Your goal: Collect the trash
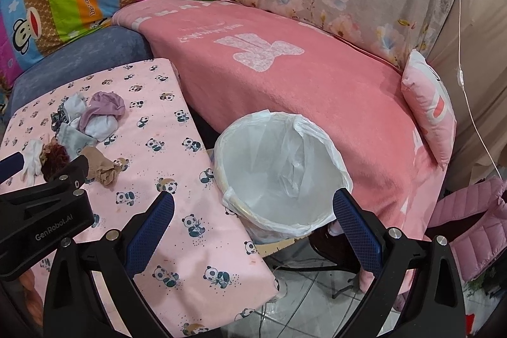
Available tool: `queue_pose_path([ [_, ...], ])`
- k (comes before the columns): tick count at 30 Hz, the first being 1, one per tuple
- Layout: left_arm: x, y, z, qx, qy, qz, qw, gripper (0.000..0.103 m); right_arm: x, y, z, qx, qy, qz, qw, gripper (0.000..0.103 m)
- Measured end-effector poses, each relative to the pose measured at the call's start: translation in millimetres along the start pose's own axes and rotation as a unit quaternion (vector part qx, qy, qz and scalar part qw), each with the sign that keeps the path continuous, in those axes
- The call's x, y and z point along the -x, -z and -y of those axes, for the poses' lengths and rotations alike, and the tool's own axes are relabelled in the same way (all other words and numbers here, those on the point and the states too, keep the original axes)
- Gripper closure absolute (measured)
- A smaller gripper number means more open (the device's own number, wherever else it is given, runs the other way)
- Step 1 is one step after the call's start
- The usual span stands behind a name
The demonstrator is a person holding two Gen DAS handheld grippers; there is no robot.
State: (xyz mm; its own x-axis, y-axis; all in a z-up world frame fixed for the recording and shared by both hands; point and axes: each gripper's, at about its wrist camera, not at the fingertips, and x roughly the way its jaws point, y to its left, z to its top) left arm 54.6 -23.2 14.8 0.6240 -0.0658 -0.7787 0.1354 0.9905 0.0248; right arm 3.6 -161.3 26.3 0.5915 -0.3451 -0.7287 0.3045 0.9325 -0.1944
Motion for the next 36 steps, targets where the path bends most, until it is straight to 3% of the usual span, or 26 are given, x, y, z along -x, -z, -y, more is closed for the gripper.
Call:
queue_pose_path([
  [12, -1, -11, 4, 0.018, -0.027, 0.008, 0.9994, 0.007, -20, -20, 8, 0.023, -0.037, 0.004, 0.999, 0.005],
  [21, -3, -15, 11, 0.015, -0.018, 0.009, 0.9997, 0.007, -26, -29, 11, 0.037, -0.035, 0.004, 0.999, 0.005],
  [28, -3, -10, 14, 0.000, -0.010, 0.012, 0.9999, 0.007, -23, -21, 11, 0.022, -0.023, 0.005, 0.999, 0.005],
  [36, -5, -1, -17, -0.001, -0.004, 0.014, 0.9999, 0.007, -19, -7, -8, 0.004, -0.035, 0.005, 0.999, 0.005],
])
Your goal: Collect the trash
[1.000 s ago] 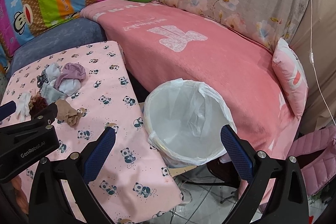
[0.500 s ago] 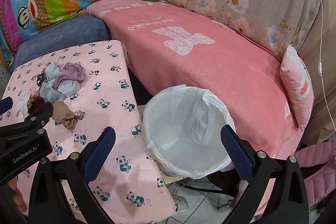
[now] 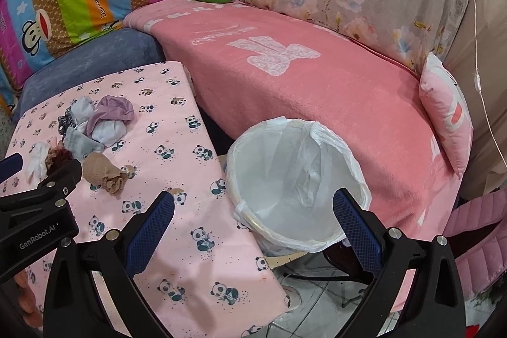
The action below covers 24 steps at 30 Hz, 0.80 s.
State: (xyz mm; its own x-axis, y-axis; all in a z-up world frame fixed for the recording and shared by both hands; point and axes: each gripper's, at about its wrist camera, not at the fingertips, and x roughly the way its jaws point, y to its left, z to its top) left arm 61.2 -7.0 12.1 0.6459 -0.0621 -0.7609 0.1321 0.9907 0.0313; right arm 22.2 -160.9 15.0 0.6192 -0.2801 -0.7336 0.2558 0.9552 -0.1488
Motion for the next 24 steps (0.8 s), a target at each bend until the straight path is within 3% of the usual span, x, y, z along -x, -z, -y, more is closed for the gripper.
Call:
queue_pose_path([
  [13, -30, -3, -88, 0.038, -0.031, 0.005, 0.9988, 0.007, -9, -11, -78, 0.020, -0.069, 0.020, 0.997, 0.005],
  [24, -66, -1, -155, 0.071, -0.039, -0.001, 0.9967, 0.007, -59, -18, -147, 0.037, -0.129, -0.004, 0.991, 0.005],
])
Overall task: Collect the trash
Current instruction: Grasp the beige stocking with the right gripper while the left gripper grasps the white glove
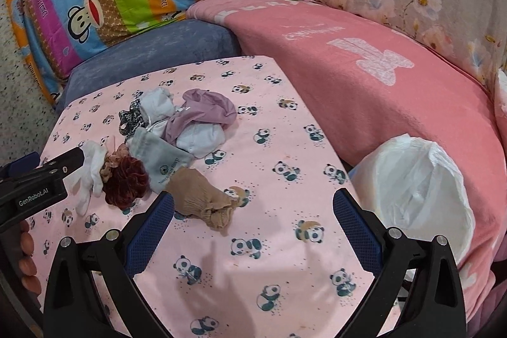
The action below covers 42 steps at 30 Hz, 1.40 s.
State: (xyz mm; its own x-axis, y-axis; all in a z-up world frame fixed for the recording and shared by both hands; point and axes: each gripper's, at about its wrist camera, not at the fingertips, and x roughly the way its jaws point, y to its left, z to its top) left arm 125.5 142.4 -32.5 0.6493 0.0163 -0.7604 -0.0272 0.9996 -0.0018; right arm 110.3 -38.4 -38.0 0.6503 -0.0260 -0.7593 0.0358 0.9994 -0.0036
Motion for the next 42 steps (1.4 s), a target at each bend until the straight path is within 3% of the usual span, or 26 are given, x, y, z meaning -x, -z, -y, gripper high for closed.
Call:
queue_pose_path([
  [5, -13, 4, -9, -0.002, 0.006, -0.013, 0.9999, 0.007, -38, -2, -23, 0.009, -0.021, -0.026, 0.999, 0.012],
  [10, -26, 7, -19, 0.004, 0.006, -0.029, 0.9996, 0.007, -67, -2, -37, 0.015, -0.032, -0.050, 0.998, 0.026],
  [13, -31, 8, -25, 0.008, 0.004, -0.034, 0.9994, 0.007, -82, 1, -44, 0.020, -0.044, -0.068, 0.997, 0.038],
  [18, -42, 7, -41, 0.017, 0.001, -0.041, 0.9990, 0.007, -99, 10, -53, 0.029, -0.067, -0.095, 0.993, 0.072],
  [21, -50, 4, -55, 0.035, 0.002, -0.047, 0.9983, 0.007, -100, 13, -57, 0.032, -0.079, -0.097, 0.992, 0.085],
  [26, -70, -3, -70, 0.061, 0.012, -0.064, 0.9960, 0.011, -93, 9, -62, 0.026, -0.094, -0.088, 0.991, 0.091],
  [29, -84, -5, -73, 0.080, 0.046, -0.082, 0.9923, 0.014, -87, 3, -66, 0.027, -0.095, -0.080, 0.992, 0.091],
  [31, -89, -4, -71, 0.087, 0.064, -0.092, 0.9900, 0.023, -83, -1, -69, 0.030, -0.092, -0.075, 0.993, 0.091],
  [33, -96, -3, -69, 0.089, 0.083, -0.103, 0.9872, 0.041, -80, -5, -71, 0.031, -0.090, -0.073, 0.993, 0.091],
  [34, -98, -2, -68, 0.090, 0.090, -0.107, 0.9860, 0.045, -78, -6, -71, 0.030, -0.090, -0.073, 0.993, 0.091],
  [38, -95, 2, -64, 0.079, 0.125, -0.106, 0.9833, 0.081, -75, -7, -72, 0.026, -0.092, -0.073, 0.993, 0.091],
  [42, -87, 5, -55, 0.057, 0.127, -0.097, 0.9855, 0.097, -70, -6, -72, 0.023, -0.093, -0.071, 0.993, 0.091],
])
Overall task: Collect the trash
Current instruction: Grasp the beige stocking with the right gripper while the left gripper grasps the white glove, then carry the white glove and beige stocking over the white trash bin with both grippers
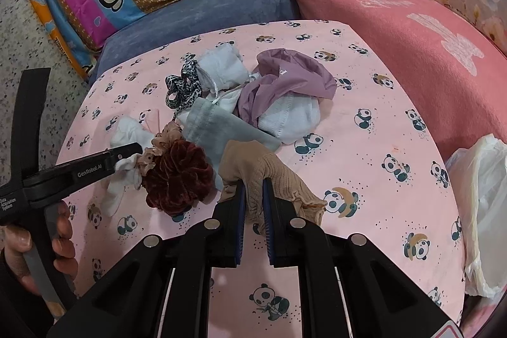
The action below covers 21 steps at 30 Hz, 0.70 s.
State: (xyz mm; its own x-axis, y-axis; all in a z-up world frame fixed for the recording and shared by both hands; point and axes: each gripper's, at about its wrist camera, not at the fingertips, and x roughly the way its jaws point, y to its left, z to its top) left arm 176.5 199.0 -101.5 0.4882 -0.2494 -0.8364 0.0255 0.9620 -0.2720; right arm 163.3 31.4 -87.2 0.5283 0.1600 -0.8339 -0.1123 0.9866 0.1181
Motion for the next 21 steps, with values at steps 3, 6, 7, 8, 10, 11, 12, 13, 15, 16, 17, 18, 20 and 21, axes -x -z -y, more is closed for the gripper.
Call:
queue_pose_path([
  [3, 8, -1, 6, -0.006, -0.003, 0.010, 0.9999, 0.099, 8, 1, 0, -0.002, -0.001, 0.006, 1.000, 0.091],
  [6, 20, -2, 9, -0.009, 0.000, 0.020, 0.9998, 0.099, 18, 1, 1, -0.005, -0.001, 0.015, 1.000, 0.091],
  [7, 26, -3, 11, -0.012, 0.000, 0.024, 0.9996, 0.099, 22, 1, 2, -0.006, -0.001, 0.019, 1.000, 0.091],
  [8, 31, -5, 14, -0.015, 0.001, 0.029, 0.9995, 0.099, 26, 0, 2, -0.006, -0.001, 0.023, 1.000, 0.091],
  [10, 44, -9, 23, -0.021, 0.005, 0.040, 0.9990, 0.099, 38, -1, 5, -0.009, 0.000, 0.035, 0.999, 0.091],
  [11, 48, -12, 28, -0.025, 0.006, 0.045, 0.9987, 0.099, 44, -3, 6, -0.011, 0.000, 0.041, 0.999, 0.091],
  [12, 54, -15, 33, -0.030, 0.008, 0.051, 0.9982, 0.099, 49, -4, 8, -0.013, 0.001, 0.047, 0.999, 0.091],
  [13, 62, -17, 41, -0.036, 0.011, 0.059, 0.9976, 0.099, 55, -4, 9, -0.014, 0.002, 0.052, 0.999, 0.091],
  [15, 73, -22, 54, -0.049, 0.017, 0.072, 0.9961, 0.099, 67, -7, 13, -0.016, 0.005, 0.066, 0.998, 0.091],
  [16, 78, -23, 61, -0.056, 0.021, 0.078, 0.9952, 0.099, 73, -8, 16, -0.018, 0.007, 0.073, 0.997, 0.091],
  [17, 84, -26, 70, -0.064, 0.026, 0.085, 0.9940, 0.099, 79, -9, 18, -0.020, 0.009, 0.078, 0.997, 0.091],
  [18, 90, -27, 78, -0.072, 0.031, 0.091, 0.9928, 0.099, 86, -10, 21, -0.022, 0.011, 0.085, 0.996, 0.091],
  [20, 100, -29, 96, -0.087, 0.042, 0.102, 0.9901, 0.099, 99, -12, 28, -0.027, 0.015, 0.098, 0.995, 0.091],
  [21, 103, -30, 105, -0.094, 0.048, 0.106, 0.9887, 0.099, 105, -13, 32, -0.030, 0.017, 0.105, 0.994, 0.091],
])
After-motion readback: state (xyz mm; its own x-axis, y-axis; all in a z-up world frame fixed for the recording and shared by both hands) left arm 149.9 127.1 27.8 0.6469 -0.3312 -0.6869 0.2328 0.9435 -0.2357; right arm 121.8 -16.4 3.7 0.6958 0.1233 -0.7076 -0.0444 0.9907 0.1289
